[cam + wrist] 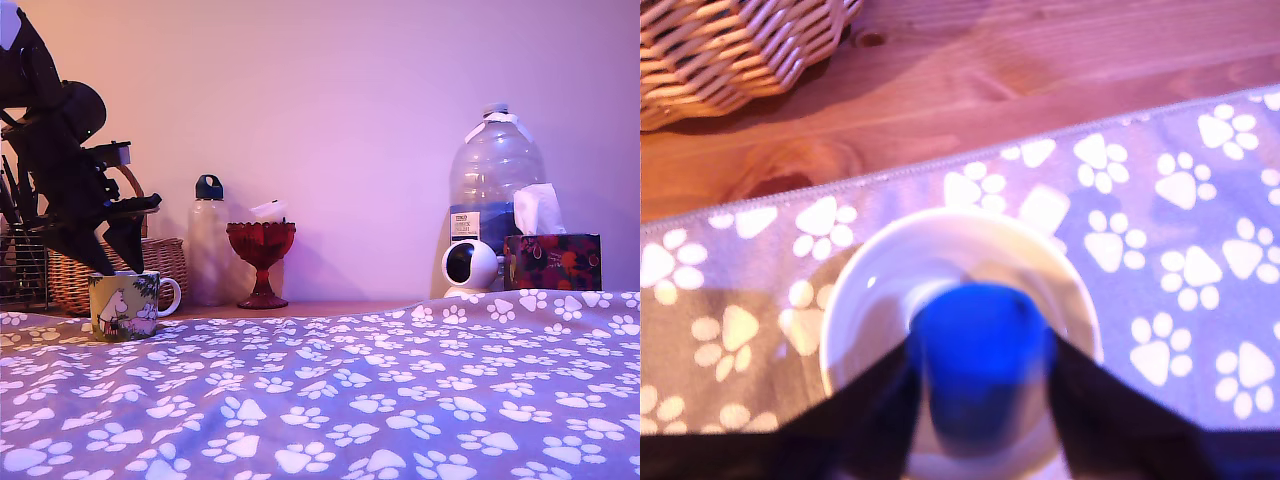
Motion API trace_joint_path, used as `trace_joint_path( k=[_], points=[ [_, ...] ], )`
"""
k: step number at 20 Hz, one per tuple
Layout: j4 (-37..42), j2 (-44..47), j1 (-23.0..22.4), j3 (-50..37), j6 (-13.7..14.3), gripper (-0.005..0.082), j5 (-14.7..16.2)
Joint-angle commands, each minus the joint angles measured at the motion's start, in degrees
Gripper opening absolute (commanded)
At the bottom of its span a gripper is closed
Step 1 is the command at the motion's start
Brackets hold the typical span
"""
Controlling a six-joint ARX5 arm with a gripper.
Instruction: Pick the coffee capsule and then drop it inside the coffee cup in front of you
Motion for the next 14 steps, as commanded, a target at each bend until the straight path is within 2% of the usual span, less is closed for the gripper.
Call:
trace_joint_path(
  k=[1,6,7,10,13,14],
  points=[
    [-0.8,1.6,0.1,2.2,1.6,0.0662,0.1],
    [-3.3,-1.1,0.1,2.7,2.6,0.065,0.5],
    [-4.0,-1.9,0.1,2.7,2.6,0.0618,0.7],
    [-6.5,-4.0,0.1,2.7,2.3,0.0407,1.0],
    [-9.1,-5.5,0.1,2.7,2.6,0.0061,3.0],
    [-9.3,-5.7,0.1,2.7,2.7,0.0007,3.8]
  ],
)
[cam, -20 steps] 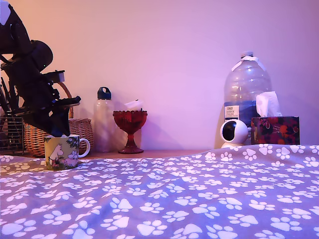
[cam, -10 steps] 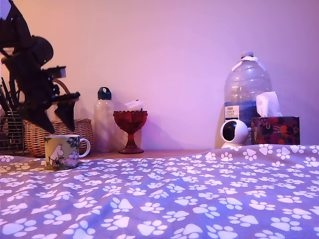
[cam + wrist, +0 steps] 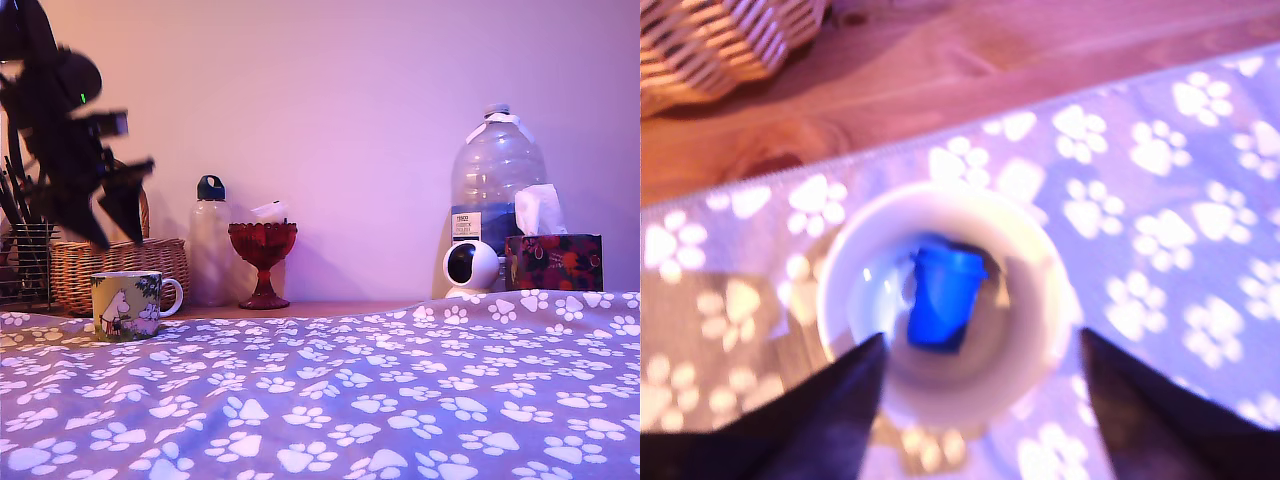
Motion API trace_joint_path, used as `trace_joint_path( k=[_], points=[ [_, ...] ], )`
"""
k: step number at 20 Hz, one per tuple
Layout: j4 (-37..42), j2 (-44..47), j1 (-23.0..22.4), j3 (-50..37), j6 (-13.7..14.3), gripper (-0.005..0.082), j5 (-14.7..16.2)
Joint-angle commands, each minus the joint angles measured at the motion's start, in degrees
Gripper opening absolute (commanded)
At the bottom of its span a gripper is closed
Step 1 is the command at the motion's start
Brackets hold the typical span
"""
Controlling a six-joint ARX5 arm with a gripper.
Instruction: Pick the coffee capsule and then drop it inside the coffee cup in front of you
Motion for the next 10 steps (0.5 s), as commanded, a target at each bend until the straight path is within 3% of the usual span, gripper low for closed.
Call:
trace_joint_path(
  k=[1,5,10],
  points=[
    [0.1,-1.1,0.1,-0.2,0.4,-0.0017,1.2],
    [-0.2,-4.0,0.1,-1.3,0.4,-0.0019,2.0],
    [6.6,-14.9,0.1,-12.8,0.3,-0.0019,2.7]
  ],
)
